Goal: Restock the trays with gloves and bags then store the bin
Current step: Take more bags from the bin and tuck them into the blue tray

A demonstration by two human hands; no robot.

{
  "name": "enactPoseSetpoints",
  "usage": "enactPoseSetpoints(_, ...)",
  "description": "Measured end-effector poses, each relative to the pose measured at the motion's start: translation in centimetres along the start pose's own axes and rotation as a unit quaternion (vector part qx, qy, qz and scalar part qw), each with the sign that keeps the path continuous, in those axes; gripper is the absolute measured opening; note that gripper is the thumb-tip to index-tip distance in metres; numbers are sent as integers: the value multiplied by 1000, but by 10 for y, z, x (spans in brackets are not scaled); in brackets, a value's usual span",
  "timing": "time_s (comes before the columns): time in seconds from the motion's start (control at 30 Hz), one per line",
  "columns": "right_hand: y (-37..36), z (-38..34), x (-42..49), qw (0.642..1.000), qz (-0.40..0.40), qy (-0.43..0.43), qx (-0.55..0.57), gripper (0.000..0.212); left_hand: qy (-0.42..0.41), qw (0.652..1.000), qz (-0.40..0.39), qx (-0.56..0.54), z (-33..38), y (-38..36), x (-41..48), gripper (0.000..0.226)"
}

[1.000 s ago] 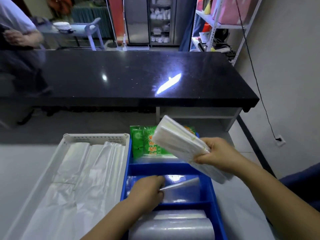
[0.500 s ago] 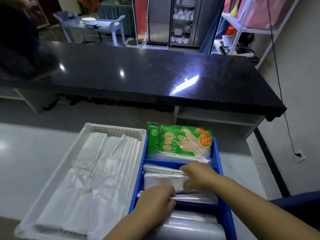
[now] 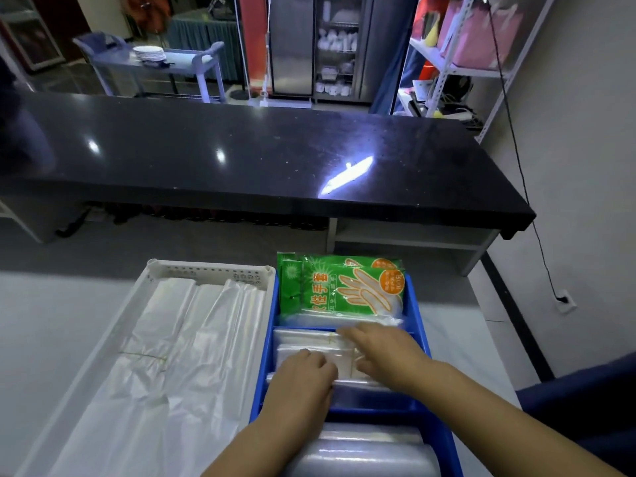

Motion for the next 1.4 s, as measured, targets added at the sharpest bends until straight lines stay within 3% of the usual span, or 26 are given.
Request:
enactPoseSetpoints(0.13, -3, -2, 0, 1000, 0, 2, 29, 57, -12, 999, 32, 23, -3, 3, 6, 31)
enactPoseSetpoints(0.27, -2, -2, -2, 998, 0, -9, 55, 58, -12, 999, 35, 40, -8, -1, 8, 37)
enactPoseSetpoints(0.47, -5, 3, 0, 994, -30, -30, 100, 62, -3, 998, 18, 56, -13, 6, 13, 34)
enactPoseSetpoints(0.77, -14, 7, 11, 968, -103, -24, 228, 46, 5, 997, -41, 60, -11, 2, 9, 35)
enactPoseSetpoints(0.9, -14, 12, 13, 983, -50, -40, 171, 46, 14, 998, -45, 52, -17, -3, 10, 34)
enactPoseSetpoints(1.1, 16, 27, -17, 986, 161, -12, 46, 24, 30, 998, -36, 42, -22, -11, 8, 26)
enactPoseSetpoints(1.27, 0, 33, -19, 996, 77, -49, 0, 32, 24, 997, -45, 57, -19, -7, 11, 27)
enactPoseSetpoints(1.4, -8, 36, -13, 995, 40, -78, 44, 10, -5, 1000, -14, 23, -14, -1, 9, 18)
Point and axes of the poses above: each hand's wrist, its own x-axis towards the middle knuckle, its own y-axis out of the back of the hand, z = x × y, the point moved 10 cm from there along x, towards the middle knuckle, and after that the axes turned 1 degree about y, right-handed, at the moved point
